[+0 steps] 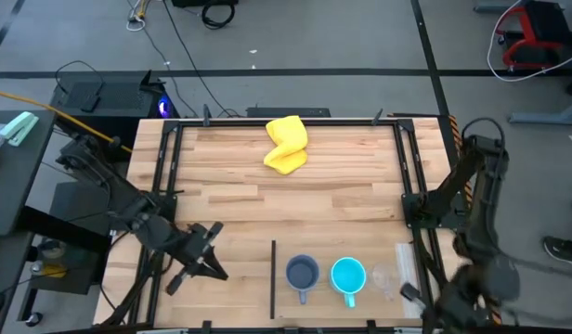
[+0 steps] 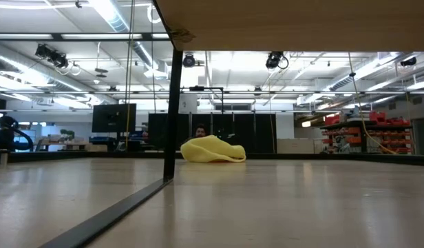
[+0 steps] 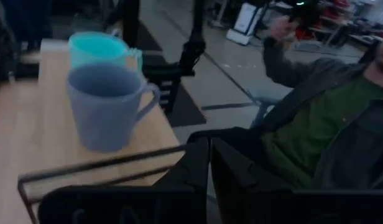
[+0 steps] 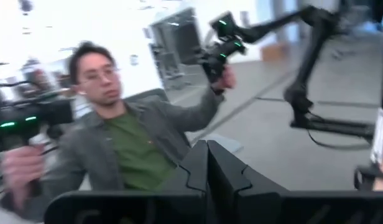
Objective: Stack small to large cups/mugs on shelf
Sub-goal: Return to Home Position
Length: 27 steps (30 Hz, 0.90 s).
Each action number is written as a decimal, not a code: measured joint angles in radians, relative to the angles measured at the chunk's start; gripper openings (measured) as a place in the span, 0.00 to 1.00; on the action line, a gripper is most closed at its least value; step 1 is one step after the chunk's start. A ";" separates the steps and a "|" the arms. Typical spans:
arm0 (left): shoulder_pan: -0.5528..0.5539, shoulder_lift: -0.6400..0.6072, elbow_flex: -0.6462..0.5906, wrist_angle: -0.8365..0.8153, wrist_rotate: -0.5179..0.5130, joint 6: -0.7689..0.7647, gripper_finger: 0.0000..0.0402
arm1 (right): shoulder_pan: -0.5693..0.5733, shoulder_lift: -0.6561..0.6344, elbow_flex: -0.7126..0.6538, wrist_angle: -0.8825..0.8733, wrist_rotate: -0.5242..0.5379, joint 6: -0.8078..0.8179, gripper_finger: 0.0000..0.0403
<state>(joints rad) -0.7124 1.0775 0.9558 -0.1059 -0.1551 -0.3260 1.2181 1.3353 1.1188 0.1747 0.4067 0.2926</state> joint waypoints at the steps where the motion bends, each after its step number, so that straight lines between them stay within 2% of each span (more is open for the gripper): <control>1: 0.000 -0.010 0.000 0.003 0.002 0.023 0.06 | -0.024 -0.037 -0.022 -0.001 -0.053 -0.017 0.03; 4: 0.000 -0.037 0.001 0.001 0.003 0.078 0.07 | -0.085 -0.159 -0.097 0.001 -0.166 -0.064 0.03; 6: 0.001 -0.065 -0.023 0.018 0.012 0.108 0.08 | -0.115 -0.256 -0.153 -0.002 -0.200 -0.093 0.03; 12: 0.024 -0.259 -0.245 0.210 0.149 0.177 0.09 | -0.139 -0.555 -0.312 0.002 -0.221 -0.189 0.04; 15: 0.053 -0.401 -0.346 0.266 0.159 0.176 0.08 | -0.139 -0.665 -0.356 0.001 -0.221 -0.269 0.04; 20: 0.125 -0.578 -0.433 0.267 0.198 0.203 0.06 | -0.203 -0.766 -0.389 -0.003 -0.224 -0.346 0.04; 23: 0.183 -0.622 -0.444 0.270 0.305 0.249 0.06 | -0.278 -0.796 -0.409 -0.039 -0.252 -0.320 0.03; 27: 0.289 -0.620 -0.446 0.280 0.458 0.279 0.08 | -0.405 -0.800 -0.423 -0.014 -0.384 -0.296 0.03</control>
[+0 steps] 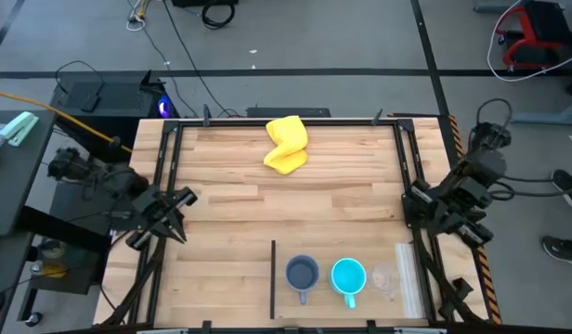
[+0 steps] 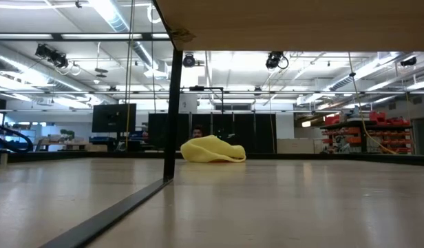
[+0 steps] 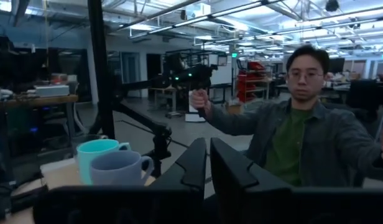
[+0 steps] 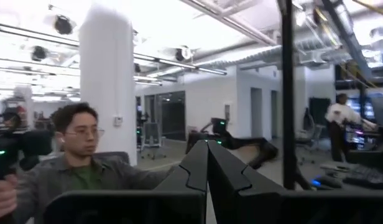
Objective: Stack small to large cups/mugs on shelf
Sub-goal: Return to Home Position
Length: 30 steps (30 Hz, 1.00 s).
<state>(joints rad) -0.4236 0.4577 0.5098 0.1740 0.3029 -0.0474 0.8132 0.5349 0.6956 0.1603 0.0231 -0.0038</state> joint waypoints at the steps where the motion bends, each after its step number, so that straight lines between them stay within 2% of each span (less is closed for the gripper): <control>1: 0.035 0.002 0.000 0.003 0.032 0.000 0.08 | -0.040 0.004 0.000 0.003 -0.029 0.013 0.03; 6: 0.231 0.015 0.000 0.012 0.241 -0.039 0.09 | -0.263 0.025 0.000 -0.005 -0.236 0.086 0.03; 9: 0.347 0.011 0.000 0.021 0.328 -0.069 0.08 | -0.405 0.014 0.000 -0.003 -0.350 0.096 0.03; 14: 0.502 -0.023 0.000 -0.011 0.453 -0.113 0.06 | -0.578 -0.041 0.000 -0.055 -0.412 0.124 0.04; 20: 0.611 -0.159 0.000 -0.031 0.478 -0.132 0.07 | -0.637 -0.193 0.000 -0.120 -0.420 0.155 0.04; 25: 0.624 -0.294 0.000 -0.119 0.479 -0.128 0.09 | -0.636 -0.316 0.001 -0.175 -0.425 0.158 0.04; 30: 0.625 -0.377 0.000 -0.135 0.479 -0.139 0.08 | -0.636 -0.356 0.001 -0.188 -0.417 0.154 0.04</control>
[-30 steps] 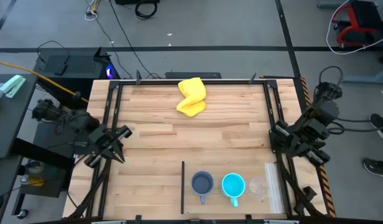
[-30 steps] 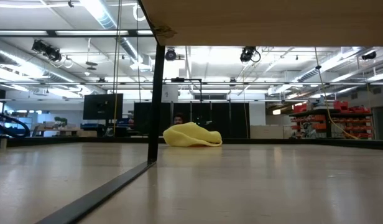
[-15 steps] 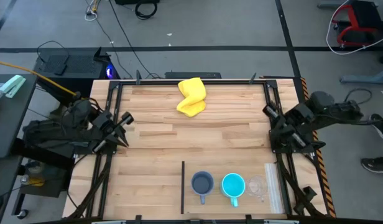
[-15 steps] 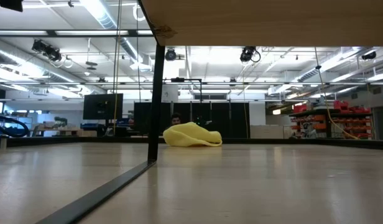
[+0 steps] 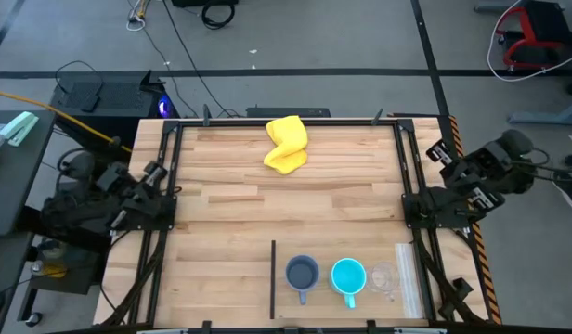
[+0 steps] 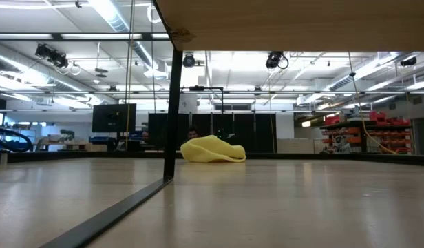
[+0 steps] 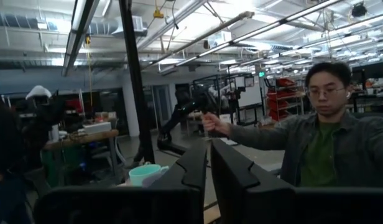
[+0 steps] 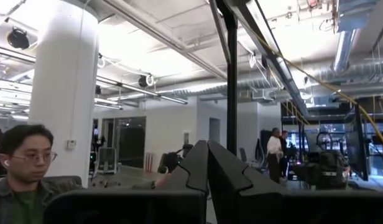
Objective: Stack small to large cups/mugs on shelf
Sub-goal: Return to Home Position
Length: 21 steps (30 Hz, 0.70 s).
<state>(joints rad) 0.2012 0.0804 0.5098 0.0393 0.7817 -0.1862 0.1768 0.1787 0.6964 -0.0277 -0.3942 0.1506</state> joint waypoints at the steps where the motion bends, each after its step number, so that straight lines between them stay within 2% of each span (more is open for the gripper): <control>1: 0.000 -0.016 0.000 -0.010 0.000 -0.009 0.07 | 0.000 -0.009 0.000 -0.006 0.000 -0.001 0.04; 5: 0.000 -0.077 0.000 -0.068 0.000 -0.012 0.06 | 0.000 -0.053 0.000 -0.035 0.014 -0.001 0.04; 11: -0.002 -0.075 -0.003 -0.088 -0.008 0.014 0.07 | 0.000 -0.109 0.000 -0.050 0.023 0.013 0.04; 16: -0.002 -0.077 -0.094 0.068 -0.022 0.022 0.09 | 0.000 -0.130 -0.006 -0.057 0.047 0.035 0.04; 21: -0.001 -0.076 -0.221 0.217 -0.046 0.016 0.08 | 0.000 -0.131 -0.109 -0.004 0.057 0.074 0.04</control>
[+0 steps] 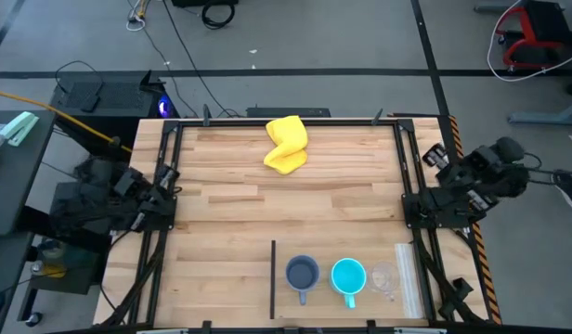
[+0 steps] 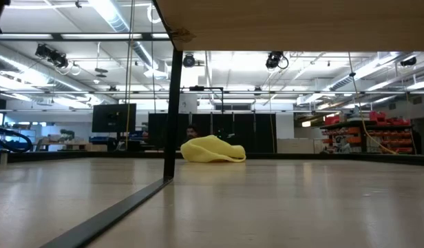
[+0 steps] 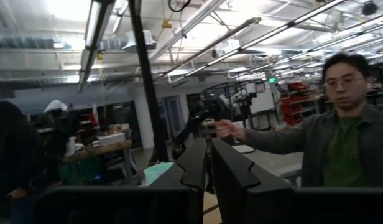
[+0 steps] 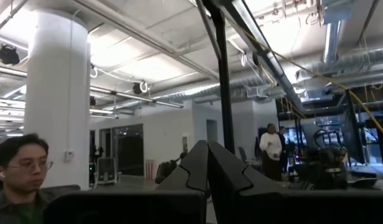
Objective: Stack small to large cups/mugs on shelf
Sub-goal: Return to Home Position
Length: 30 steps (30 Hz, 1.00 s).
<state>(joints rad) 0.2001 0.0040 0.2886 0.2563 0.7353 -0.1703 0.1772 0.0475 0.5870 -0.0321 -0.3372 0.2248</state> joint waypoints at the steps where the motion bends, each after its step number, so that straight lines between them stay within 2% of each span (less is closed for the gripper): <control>1: 0.000 0.000 -0.010 0.001 -0.009 0.005 0.08 | 0.000 0.000 -0.022 0.021 0.000 0.000 0.04; 6: 0.000 0.000 -0.067 -0.001 -0.136 0.036 0.06 | 0.000 0.001 -0.145 0.125 0.020 -0.003 0.04; 13: 0.000 0.000 -0.166 0.002 -0.340 0.056 0.07 | 0.000 0.000 -0.230 0.183 0.084 -0.010 0.04; 21: 0.000 0.002 -0.225 0.029 -0.406 0.065 0.09 | 0.000 0.000 -0.288 0.213 0.135 -0.007 0.04; 30: 0.000 0.002 -0.232 -0.001 -0.465 0.060 0.06 | 0.000 0.000 -0.375 0.244 0.177 0.001 0.04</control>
<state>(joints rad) 0.2001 0.0063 0.0570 0.2549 0.2705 -0.1100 0.1772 0.0475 0.2124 0.2120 -0.1606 0.2255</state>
